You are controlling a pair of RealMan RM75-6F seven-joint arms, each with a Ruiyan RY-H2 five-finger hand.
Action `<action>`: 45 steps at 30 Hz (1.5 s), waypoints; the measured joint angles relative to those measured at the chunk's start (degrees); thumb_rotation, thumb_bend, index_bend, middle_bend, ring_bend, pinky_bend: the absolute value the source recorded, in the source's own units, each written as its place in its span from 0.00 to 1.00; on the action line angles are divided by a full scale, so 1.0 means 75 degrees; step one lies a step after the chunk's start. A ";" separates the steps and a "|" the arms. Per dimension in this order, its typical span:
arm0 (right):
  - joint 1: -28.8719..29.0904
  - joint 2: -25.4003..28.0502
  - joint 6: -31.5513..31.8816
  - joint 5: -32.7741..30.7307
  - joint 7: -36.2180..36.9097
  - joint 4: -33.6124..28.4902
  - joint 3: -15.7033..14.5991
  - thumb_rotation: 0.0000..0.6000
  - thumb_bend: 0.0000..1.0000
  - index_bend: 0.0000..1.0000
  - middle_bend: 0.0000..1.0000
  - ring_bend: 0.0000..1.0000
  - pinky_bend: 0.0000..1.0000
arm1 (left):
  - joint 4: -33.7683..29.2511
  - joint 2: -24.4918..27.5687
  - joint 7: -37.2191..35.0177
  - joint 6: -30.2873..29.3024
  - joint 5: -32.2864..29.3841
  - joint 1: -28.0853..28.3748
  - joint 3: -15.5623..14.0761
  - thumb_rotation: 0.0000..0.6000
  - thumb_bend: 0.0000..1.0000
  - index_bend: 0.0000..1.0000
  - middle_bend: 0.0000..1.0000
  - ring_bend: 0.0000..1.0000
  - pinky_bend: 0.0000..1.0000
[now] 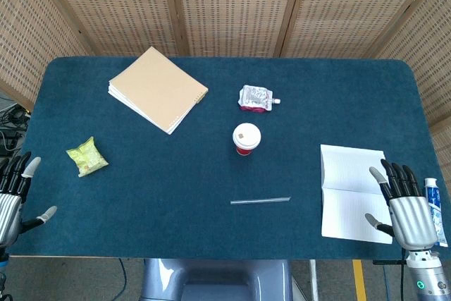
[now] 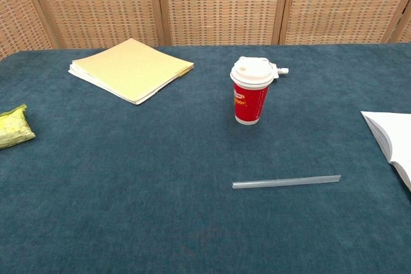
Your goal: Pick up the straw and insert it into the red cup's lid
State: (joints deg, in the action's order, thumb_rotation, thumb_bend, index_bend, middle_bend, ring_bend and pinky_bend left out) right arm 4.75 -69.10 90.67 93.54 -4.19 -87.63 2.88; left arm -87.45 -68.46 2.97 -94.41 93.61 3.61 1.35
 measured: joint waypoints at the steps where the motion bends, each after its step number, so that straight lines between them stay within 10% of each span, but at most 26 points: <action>1: 0.0001 -0.0003 -0.0013 -0.0015 -0.0042 -0.0016 0.0000 1.00 0.23 0.11 0.00 0.00 0.00 | -0.0022 0.0031 0.0036 0.0071 -0.0023 -0.0001 -0.0025 1.00 0.05 0.00 0.00 0.00 0.00; 28: 0.0308 -0.0308 -0.0490 0.0372 -0.0469 -0.0532 -0.0166 1.00 0.23 0.29 0.00 0.00 0.00 | -0.0246 0.0250 0.0147 0.0316 -0.0247 -0.0017 0.0012 1.00 0.05 0.00 0.00 0.00 0.00; 45: 0.1519 -0.2084 -0.2191 -0.0588 -0.1959 -0.1359 0.0466 1.00 0.34 0.51 0.11 0.00 0.00 | -0.0136 0.0275 -0.0110 0.0421 -0.0295 0.0014 0.0038 1.00 0.05 0.00 0.00 0.00 0.00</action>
State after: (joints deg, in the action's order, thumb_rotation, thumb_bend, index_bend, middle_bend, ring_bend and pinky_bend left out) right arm 16.15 -84.73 74.24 89.13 -18.88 -97.82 6.38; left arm -88.47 -66.40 2.15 -91.26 91.40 3.71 1.64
